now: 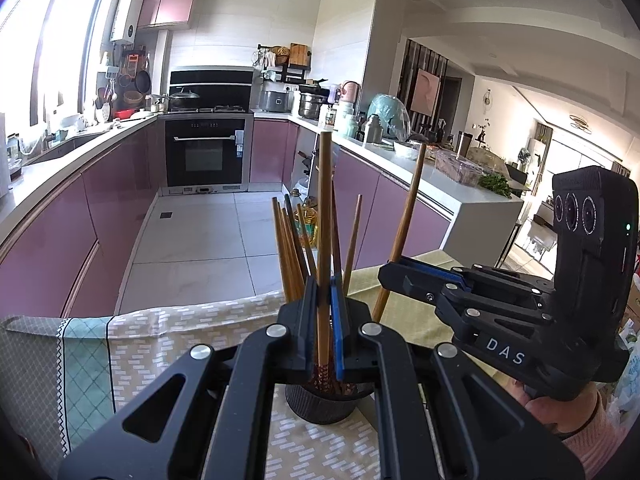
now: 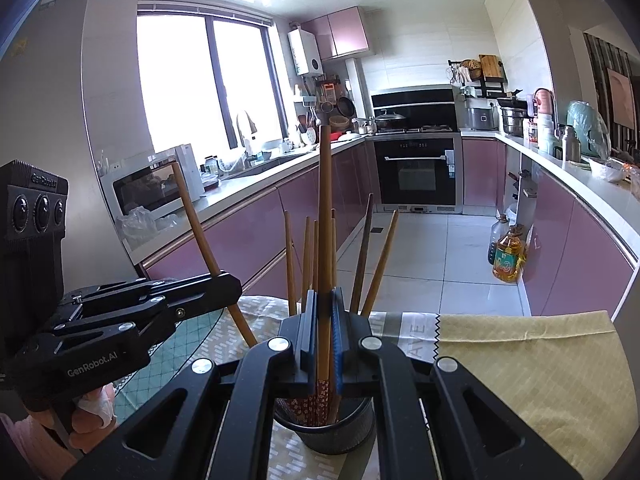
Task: Organize utensils
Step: 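Lower the chopsticks into the mesh cup and open both grippers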
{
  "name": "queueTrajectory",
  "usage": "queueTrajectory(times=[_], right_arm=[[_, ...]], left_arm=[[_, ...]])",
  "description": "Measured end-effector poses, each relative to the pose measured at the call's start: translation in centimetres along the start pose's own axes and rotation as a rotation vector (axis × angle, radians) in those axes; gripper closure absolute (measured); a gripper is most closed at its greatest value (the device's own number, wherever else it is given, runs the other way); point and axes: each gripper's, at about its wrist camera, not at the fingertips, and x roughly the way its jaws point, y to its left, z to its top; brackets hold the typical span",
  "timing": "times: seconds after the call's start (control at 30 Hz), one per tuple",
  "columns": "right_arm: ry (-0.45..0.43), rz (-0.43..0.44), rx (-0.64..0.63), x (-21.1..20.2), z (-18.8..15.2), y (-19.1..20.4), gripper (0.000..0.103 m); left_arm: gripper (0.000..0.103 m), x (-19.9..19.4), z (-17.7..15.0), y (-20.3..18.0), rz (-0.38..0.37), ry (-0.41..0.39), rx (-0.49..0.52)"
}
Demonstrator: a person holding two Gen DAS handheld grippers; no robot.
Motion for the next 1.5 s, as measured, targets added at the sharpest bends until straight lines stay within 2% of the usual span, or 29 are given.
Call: queueTrajectory(times=[0.37,1.13,1.5], right_arm=[[0.072,-0.003,-0.004,2.3,-1.3,-0.1,0.097],[0.094,-0.002,0.033,4.0,-1.4,-1.2,0.097],[0.088,-0.003,0.050,4.1,-1.7,-1.7,0.096]], left_arm=[[0.096,2.8,-0.7,1.0,-0.015,0.091,-0.008],[0.095,6.3,-1.1,1.8,0.014,0.131,-0.036],[0.095,6.6,-1.7,2.1,0.025,0.138,-0.047]])
